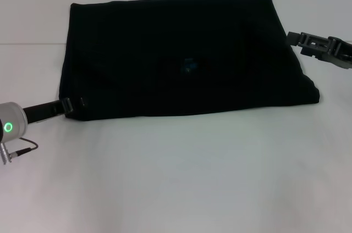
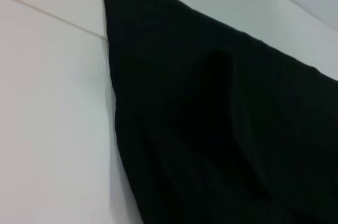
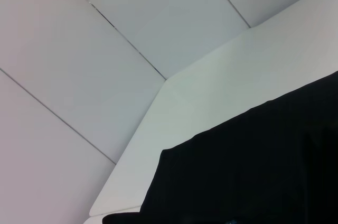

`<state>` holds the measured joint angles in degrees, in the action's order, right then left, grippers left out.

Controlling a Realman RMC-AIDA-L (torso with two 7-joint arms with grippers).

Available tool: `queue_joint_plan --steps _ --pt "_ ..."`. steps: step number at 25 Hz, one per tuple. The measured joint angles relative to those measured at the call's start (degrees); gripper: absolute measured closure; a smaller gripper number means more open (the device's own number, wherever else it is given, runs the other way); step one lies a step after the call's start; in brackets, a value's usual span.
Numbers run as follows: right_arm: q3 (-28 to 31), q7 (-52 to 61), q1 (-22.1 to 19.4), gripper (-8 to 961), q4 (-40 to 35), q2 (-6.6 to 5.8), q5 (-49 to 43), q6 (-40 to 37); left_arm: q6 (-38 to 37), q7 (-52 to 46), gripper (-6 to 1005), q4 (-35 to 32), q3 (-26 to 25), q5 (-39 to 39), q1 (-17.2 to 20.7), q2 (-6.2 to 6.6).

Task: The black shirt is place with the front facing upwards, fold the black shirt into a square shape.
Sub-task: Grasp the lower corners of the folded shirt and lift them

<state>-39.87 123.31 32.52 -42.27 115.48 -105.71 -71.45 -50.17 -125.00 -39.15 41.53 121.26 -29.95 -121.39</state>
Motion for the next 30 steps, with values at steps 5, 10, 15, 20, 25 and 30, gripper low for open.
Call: queue_joint_plan --steps 5,10,15,20,25,30 --pt "0.0 0.1 0.0 67 0.0 0.0 0.0 0.0 0.1 -0.5 622 -1.1 0.0 0.4 0.4 -0.34" --pt "0.0 0.3 0.1 67 0.0 -0.06 0.0 -0.2 0.1 -0.7 937 -1.1 0.2 0.6 0.4 -0.34" --pt "-0.3 0.5 0.1 68 0.0 -0.64 -0.3 -0.7 -0.9 -2.4 967 -1.1 -0.1 0.6 0.2 0.27" --pt "-1.3 6.1 1.2 68 -0.4 -3.46 -7.2 -1.4 -8.5 -7.8 967 0.4 -1.4 -0.8 -1.3 4.77" --pt "-1.2 15.1 4.3 72 -0.8 -6.92 -19.2 -1.1 -14.3 -9.3 967 4.4 -4.7 -1.6 -3.8 8.97" --pt "-1.3 18.8 6.6 75 -0.9 -8.15 -24.6 -0.4 -14.2 -9.7 968 5.0 -4.9 -1.4 -4.3 9.13"
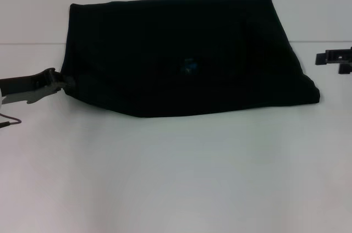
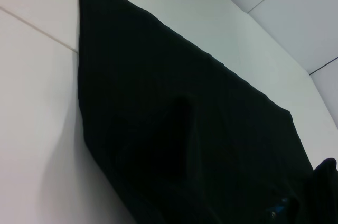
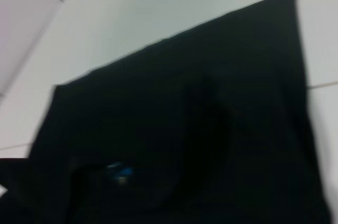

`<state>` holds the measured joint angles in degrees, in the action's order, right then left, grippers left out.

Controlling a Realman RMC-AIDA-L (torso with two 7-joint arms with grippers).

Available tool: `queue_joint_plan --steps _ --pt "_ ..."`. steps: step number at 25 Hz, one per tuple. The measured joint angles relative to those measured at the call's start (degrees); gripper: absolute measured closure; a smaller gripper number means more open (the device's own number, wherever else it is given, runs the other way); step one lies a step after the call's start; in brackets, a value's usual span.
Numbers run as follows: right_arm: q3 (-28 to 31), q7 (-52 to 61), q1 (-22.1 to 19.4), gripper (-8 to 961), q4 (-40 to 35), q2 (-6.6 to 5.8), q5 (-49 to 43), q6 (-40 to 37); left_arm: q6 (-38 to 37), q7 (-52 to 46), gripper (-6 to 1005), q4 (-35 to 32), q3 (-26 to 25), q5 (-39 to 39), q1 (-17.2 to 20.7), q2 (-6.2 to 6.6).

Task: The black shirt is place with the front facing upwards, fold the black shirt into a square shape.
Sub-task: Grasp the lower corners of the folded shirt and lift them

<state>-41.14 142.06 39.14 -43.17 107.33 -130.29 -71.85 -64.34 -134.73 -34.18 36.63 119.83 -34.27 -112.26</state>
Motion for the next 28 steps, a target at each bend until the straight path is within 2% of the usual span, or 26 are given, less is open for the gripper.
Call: queue_joint_plan --steps 3,9,20,25,28 --pt "-0.2 3.6 1.9 78 0.0 -0.27 -6.9 1.6 0.4 0.0 968 0.0 0.0 0.1 -0.1 -0.23" --pt "-0.5 4.7 4.7 82 2.2 0.7 -15.6 5.6 0.7 0.0 968 0.0 0.0 0.0 -0.2 -0.42" --pt "-1.9 4.6 7.9 90 11.3 2.55 -17.1 15.9 1.5 0.0 967 -0.4 0.0 -0.2 0.1 -1.25" --pt "-2.4 4.5 9.8 94 14.3 3.63 -17.1 19.4 1.9 0.2 967 -0.4 0.0 -0.1 -0.1 -1.56" --pt "-2.7 4.6 10.3 97 14.9 3.84 -17.4 20.1 2.1 0.3 967 -0.4 0.0 -0.1 -0.1 -1.68"
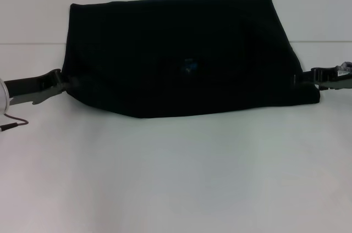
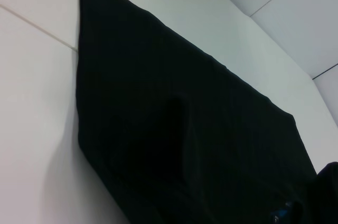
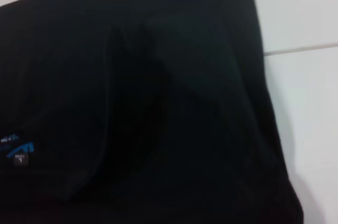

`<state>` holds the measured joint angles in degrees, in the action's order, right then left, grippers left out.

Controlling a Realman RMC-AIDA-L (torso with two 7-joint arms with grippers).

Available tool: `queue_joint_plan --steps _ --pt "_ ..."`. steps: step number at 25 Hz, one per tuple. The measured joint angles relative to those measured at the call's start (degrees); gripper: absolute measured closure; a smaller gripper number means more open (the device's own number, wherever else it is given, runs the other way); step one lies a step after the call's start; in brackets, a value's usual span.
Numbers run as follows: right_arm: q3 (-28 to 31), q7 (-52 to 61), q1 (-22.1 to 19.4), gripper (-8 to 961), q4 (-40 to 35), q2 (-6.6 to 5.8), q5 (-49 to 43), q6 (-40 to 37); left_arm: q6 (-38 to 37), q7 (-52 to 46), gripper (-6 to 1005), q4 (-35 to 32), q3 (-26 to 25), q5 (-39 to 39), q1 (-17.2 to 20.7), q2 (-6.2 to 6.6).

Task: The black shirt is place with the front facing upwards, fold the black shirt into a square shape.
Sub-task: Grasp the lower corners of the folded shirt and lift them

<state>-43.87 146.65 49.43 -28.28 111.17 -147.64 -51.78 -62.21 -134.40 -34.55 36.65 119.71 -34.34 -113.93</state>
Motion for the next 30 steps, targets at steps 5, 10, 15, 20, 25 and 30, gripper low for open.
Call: queue_joint_plan --steps 5,10,15,20,25,30 --pt "-1.3 0.6 0.4 100 0.6 0.22 -1.3 1.2 0.2 0.1 967 0.0 0.0 -0.1 0.2 -0.03" --pt "-1.5 0.4 0.1 104 0.7 0.38 -1.4 1.7 1.0 0.1 967 0.0 0.0 -0.1 0.2 -0.09" --pt "-2.8 0.5 0.3 108 0.8 0.88 -1.4 2.9 1.1 0.1 967 0.0 0.1 -0.1 -0.1 -0.09" --pt "-2.6 0.6 0.4 112 0.9 1.24 -1.1 2.8 1.3 0.1 967 0.0 0.0 -0.1 -0.2 -0.07" --pt "-2.5 0.6 0.4 233 0.8 1.24 -1.1 2.5 1.3 0.1 968 0.0 -0.1 -0.1 -0.1 -0.06" --pt "-2.5 0.7 0.4 434 0.8 1.23 -1.3 2.6 1.4 0.1 968 0.0 -0.1 -0.1 -0.1 -0.06"
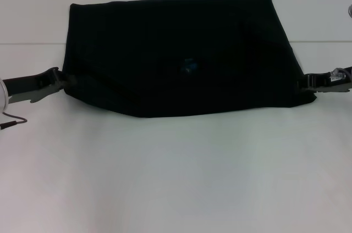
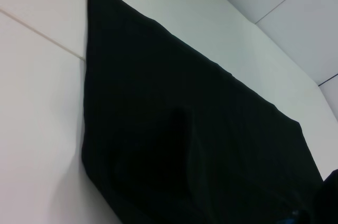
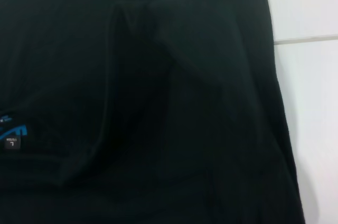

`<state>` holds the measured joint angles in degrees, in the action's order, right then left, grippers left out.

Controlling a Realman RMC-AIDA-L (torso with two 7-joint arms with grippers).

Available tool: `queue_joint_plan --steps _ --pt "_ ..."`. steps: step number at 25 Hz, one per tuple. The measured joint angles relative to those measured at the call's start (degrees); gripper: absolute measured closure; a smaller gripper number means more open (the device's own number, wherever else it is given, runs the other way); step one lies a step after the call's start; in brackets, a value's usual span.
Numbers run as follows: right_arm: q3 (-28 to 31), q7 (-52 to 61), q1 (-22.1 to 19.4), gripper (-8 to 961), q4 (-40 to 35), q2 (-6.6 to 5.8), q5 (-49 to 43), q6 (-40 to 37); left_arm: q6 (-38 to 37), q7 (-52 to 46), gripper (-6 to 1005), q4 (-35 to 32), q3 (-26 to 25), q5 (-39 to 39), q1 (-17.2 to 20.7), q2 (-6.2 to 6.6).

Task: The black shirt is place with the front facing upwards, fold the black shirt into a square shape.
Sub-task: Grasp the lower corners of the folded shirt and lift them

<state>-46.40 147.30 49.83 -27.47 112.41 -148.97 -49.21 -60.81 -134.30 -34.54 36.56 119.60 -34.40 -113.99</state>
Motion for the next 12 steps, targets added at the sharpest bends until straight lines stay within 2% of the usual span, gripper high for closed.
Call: queue_joint_plan --steps 3,12 --pt "-0.1 0.1 0.0 554 0.1 -0.11 -0.1 0.2 0.0 0.0 968 0.0 0.0 0.0 0.0 -0.01" --pt "0.2 0.7 -0.8 753 -1.2 -0.42 0.1 -1.5 -0.4 0.0 968 0.0 0.1 0.0 0.0 -0.07"
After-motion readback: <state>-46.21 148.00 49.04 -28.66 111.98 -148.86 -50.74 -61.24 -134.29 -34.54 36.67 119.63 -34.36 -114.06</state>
